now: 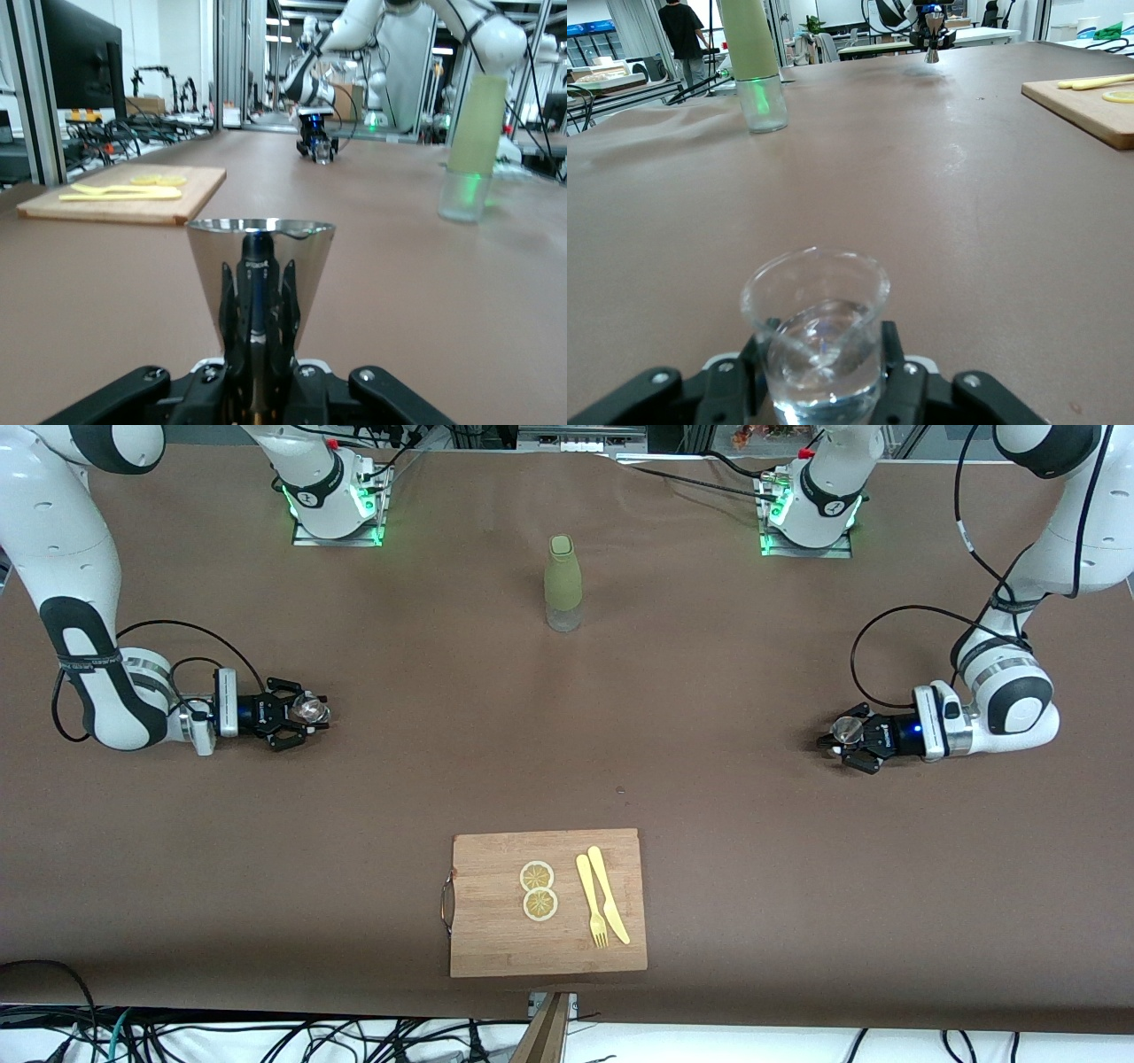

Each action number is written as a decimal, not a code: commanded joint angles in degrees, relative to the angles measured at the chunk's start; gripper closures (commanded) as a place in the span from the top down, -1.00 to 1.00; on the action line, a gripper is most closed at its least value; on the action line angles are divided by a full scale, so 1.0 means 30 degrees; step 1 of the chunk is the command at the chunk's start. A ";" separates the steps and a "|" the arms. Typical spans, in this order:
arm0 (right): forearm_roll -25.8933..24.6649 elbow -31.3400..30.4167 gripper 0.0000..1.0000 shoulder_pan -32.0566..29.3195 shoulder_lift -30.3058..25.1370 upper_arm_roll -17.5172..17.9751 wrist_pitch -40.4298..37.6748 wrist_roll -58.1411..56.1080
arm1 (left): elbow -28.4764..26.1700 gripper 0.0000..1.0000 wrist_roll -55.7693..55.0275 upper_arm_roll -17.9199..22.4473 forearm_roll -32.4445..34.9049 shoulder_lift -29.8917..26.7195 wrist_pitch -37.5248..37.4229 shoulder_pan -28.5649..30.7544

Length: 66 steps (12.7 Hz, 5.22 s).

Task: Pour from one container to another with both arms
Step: 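Lift the beaker with the right gripper while the left gripper brings the jigger, then tilt the beaker with the right gripper, pouring liquid into the jigger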

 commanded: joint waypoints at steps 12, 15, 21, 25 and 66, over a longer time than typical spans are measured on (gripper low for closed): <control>-0.0768 0.3095 -0.50 0.8437 -0.4317 0.0126 0.1648 1.3359 | -0.0507 -1.00 -0.2101 -0.7174 -0.6639 0.0395 0.8569 -0.2006; -0.1263 0.4591 -0.50 1.0519 -0.4317 0.0126 0.2409 1.7108 | -0.0477 -1.00 -0.2688 -0.8352 -0.7518 0.0453 1.0336 -0.2912; -0.3346 0.6440 -0.50 1.4211 -0.4288 0.0184 0.5014 2.4494 | -0.0126 -1.00 -0.2571 -0.8531 -0.8339 0.1125 1.1365 -0.4816; -0.4075 0.6646 -0.50 1.6291 -0.4053 0.0184 0.7678 2.7746 | 0.0458 -1.00 -0.2014 -0.8531 -0.9308 0.1828 1.1395 -0.5842; -1.0795 0.8492 -0.49 1.9726 -0.2471 0.0155 1.1347 3.6723 | 0.2247 -1.00 0.4051 -0.8120 -1.1770 0.3852 1.2069 -0.8364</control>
